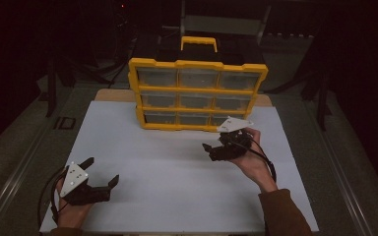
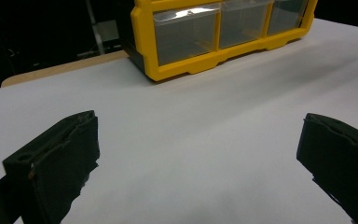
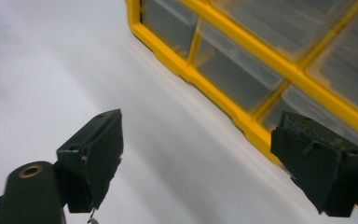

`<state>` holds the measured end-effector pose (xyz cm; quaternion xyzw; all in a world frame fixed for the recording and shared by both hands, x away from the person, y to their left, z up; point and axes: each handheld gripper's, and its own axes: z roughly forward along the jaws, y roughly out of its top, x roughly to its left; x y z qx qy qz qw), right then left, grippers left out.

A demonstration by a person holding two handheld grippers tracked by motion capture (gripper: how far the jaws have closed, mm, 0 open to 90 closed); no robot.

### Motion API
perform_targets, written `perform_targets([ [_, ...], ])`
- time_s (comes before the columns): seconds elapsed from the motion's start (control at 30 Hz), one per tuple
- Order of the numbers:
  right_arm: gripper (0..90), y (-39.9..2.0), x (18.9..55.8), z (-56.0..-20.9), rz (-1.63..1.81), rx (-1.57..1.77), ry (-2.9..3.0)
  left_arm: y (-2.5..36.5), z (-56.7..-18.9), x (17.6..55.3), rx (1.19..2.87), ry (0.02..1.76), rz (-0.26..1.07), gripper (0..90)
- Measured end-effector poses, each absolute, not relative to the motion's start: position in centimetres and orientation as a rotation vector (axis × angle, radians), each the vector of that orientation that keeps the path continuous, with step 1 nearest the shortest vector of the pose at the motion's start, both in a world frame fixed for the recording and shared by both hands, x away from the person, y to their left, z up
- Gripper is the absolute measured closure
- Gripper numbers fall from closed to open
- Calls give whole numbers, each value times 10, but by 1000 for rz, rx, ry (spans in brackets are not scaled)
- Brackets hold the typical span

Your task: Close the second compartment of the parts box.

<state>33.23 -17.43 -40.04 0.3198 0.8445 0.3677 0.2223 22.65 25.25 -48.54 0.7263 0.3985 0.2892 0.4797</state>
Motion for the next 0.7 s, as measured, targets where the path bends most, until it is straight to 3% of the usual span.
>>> perform_targets([
  [0.7,138,-227,272,-468,1218,1027,2141,252,-485,226,1766,960,705,0],
])
